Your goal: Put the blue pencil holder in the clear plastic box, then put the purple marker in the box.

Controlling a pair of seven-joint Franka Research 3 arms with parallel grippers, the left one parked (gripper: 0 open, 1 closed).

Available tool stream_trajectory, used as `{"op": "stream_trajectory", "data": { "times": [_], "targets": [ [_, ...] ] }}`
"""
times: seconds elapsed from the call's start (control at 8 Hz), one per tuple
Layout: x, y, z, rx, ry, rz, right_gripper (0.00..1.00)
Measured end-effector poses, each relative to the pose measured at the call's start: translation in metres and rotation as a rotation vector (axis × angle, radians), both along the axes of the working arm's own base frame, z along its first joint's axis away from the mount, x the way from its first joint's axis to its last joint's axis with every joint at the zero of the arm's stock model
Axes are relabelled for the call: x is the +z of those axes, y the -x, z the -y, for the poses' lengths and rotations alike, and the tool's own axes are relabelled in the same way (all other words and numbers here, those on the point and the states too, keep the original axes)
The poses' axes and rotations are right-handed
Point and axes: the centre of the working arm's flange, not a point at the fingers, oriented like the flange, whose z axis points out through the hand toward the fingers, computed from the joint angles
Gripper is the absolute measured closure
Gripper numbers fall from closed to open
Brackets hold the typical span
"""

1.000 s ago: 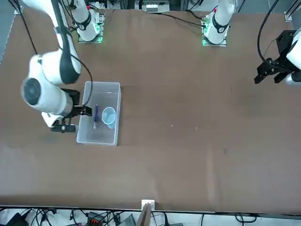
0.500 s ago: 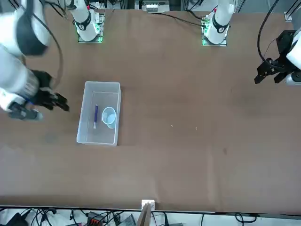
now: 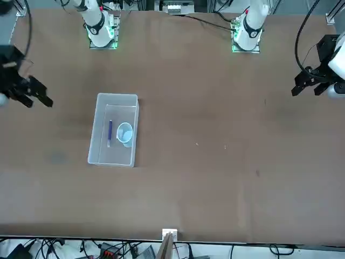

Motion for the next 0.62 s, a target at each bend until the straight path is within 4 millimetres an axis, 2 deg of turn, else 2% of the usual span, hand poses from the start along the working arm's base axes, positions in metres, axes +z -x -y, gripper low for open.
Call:
{"op": "stream_trajectory", "data": {
  "times": [0.12, 0.38, 0.62],
  "targets": [
    [0.014, 0.006, 0.011, -0.013, -0.003, 0.001, 0.01],
    [0.021, 0.016, 0.028, -0.032, 0.020, -0.020, 0.01],
    [0.020, 0.025, 0.026, -0.019, 0.077, -0.047, 0.01]
  ]
}}
